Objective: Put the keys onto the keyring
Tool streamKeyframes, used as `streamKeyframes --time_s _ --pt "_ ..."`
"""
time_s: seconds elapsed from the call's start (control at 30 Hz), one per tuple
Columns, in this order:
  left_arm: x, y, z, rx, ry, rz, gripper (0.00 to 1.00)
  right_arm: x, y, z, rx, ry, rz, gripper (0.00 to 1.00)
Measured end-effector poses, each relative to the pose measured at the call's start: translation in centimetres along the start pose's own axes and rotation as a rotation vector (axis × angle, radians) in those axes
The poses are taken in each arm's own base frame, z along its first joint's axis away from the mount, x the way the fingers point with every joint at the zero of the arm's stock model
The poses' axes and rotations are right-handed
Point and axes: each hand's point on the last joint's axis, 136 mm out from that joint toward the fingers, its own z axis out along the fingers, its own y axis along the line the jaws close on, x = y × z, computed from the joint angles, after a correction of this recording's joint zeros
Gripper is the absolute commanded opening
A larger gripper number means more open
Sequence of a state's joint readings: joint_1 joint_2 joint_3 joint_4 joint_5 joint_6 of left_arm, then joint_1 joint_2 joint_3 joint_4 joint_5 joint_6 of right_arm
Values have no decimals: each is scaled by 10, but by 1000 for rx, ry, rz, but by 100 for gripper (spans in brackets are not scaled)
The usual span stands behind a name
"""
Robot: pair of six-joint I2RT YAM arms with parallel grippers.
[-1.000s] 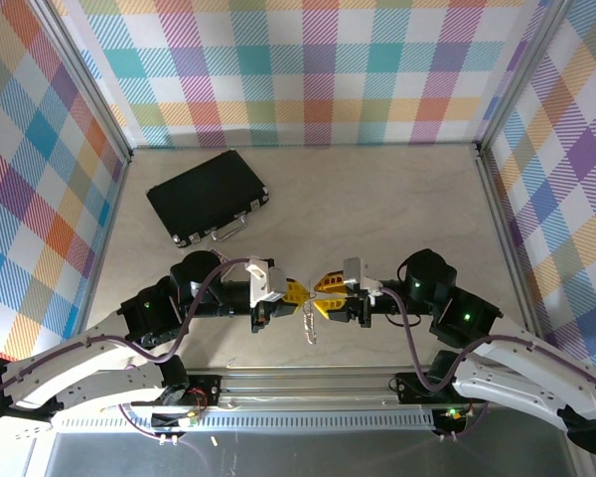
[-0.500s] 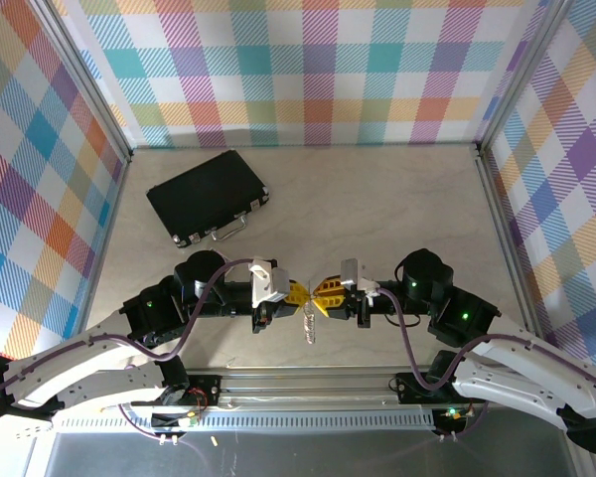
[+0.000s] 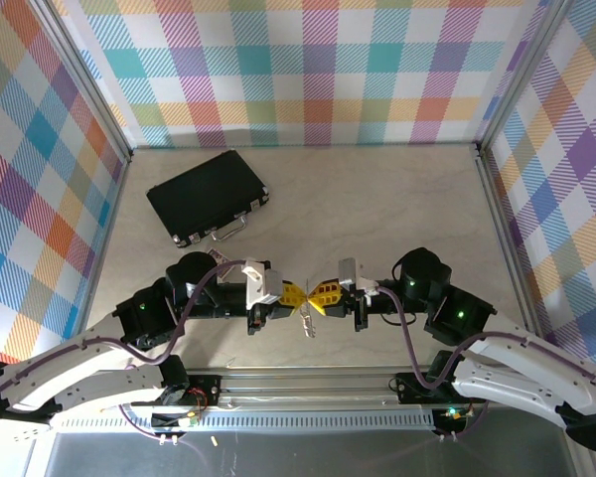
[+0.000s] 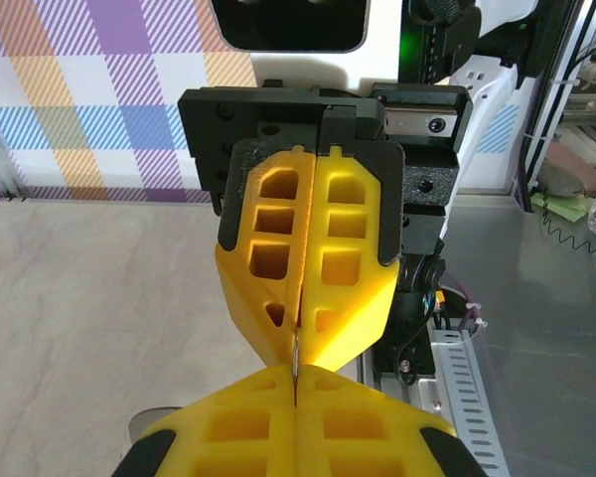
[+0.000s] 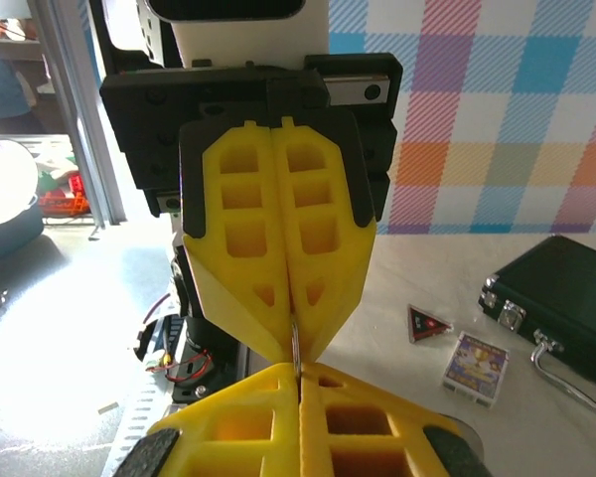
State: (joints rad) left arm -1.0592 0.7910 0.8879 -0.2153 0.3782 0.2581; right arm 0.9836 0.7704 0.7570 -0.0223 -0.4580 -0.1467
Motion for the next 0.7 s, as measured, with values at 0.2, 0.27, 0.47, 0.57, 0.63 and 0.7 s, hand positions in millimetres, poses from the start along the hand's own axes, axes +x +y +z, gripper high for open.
streamKeyframes --time_s 0.2,0.27,0.47,0.57,0.63,0.7 --pt "-9 -4 -9 2 -77 -8 30 0 2 0 -5 -35 2 0" --pt "-12 -7 -13 7 -108 -16 31 4 4 -1 -10 -45 16 0" --pt "-25 -13 -15 48 -172 -40 32 -6 12 -2 -51 -117 33 0" --pt "-30 -15 -16 60 -190 -41 32 -14 14 -3 -70 -158 32 0" --pt "-31 -16 -16 64 -193 -47 33 -19 16 -4 -80 -182 29 0" --pt "-31 -16 -16 65 -193 -51 33 -24 17 -5 -88 -199 27 0"
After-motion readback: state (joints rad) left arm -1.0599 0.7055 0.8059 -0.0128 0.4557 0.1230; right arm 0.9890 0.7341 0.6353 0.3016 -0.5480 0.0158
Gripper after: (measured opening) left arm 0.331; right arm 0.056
